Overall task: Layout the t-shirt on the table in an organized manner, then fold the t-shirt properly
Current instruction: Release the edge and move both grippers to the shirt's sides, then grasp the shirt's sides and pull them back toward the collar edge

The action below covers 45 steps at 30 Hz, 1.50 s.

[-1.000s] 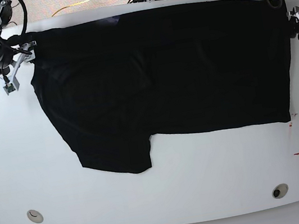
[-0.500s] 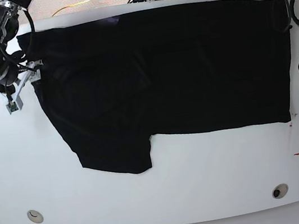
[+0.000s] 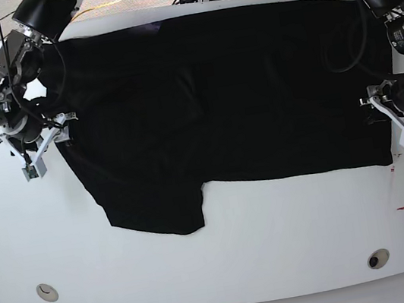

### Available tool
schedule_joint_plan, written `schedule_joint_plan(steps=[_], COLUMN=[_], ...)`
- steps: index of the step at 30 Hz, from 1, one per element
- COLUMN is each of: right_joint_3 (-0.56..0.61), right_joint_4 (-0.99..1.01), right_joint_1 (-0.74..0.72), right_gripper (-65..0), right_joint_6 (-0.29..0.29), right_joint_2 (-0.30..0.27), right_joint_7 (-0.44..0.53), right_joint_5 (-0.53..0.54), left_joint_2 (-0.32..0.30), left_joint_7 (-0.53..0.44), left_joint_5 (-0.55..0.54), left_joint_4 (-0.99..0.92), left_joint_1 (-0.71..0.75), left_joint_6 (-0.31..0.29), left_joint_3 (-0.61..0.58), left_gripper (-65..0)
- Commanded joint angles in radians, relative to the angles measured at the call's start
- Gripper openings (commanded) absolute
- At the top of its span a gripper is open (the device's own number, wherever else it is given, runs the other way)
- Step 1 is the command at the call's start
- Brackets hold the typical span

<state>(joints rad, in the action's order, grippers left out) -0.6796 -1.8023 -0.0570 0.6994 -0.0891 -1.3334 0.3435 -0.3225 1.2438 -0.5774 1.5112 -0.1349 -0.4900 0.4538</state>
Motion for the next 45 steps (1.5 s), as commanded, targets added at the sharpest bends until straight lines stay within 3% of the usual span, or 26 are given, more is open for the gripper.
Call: schedule_joint_plan(steps=[1, 5, 8, 17, 23, 33, 40, 45], right_joint_3=[-0.001, -0.001, 0.001, 0.008, 0.114, 0.176, 0.18, 0.258], right_joint_4=[0.065, 0.158, 0.238, 0.465, 0.6, 0.815, 0.916, 0.971], right_joint_1=[-0.04, -0.056, -0.065, -0.086, -0.086, -0.155, -0.235, -0.301], right_gripper=[-37.6, -49.3, -55.5, -53.9, -54.1, -54.1, -54.1, -54.1], right_joint_6=[-0.001, -0.001, -0.001, -0.001, -0.001, -0.001, -0.001, -0.001], right_joint_2=[-0.013, -0.022, -0.061, -0.153, -0.219, -0.291, -0.337, -0.378], right_joint_7=[0.053, 0.124, 0.162, 0.268, 0.403, 0.562, 0.608, 0.645], right_joint_5=[0.01, 0.007, 0.009, 0.009, 0.009, 0.007, 0.007, 0.007], left_joint_2=[0.001, 0.021, 0.021, 0.02, 0.021, 0.023, 0.023, 0.026], left_joint_7=[-0.04, -0.08, -0.126, -0.238, -0.304, -0.33, -0.393, -0.414], left_joint_5=[0.041, 0.102, 0.147, 0.221, 0.241, 0.241, 0.238, 0.234], left_joint_4=[0.002, -0.027, -0.057, -0.194, -0.303, -0.502, -0.568, -0.565], left_joint_1=[-0.018, -0.027, -0.027, -0.033, -0.068, -0.203, -0.269, -0.28], left_joint_6=[0.003, 0.001, 0.001, 0.001, 0.001, 0.001, 0.001, 0.001], left_joint_3=[-0.019, -0.057, -0.086, -0.14, -0.14, -0.151, -0.257, -0.323], left_gripper=[-36.4, -36.4, -36.4, -36.4, -36.4, -36.4, -36.4, -36.4])
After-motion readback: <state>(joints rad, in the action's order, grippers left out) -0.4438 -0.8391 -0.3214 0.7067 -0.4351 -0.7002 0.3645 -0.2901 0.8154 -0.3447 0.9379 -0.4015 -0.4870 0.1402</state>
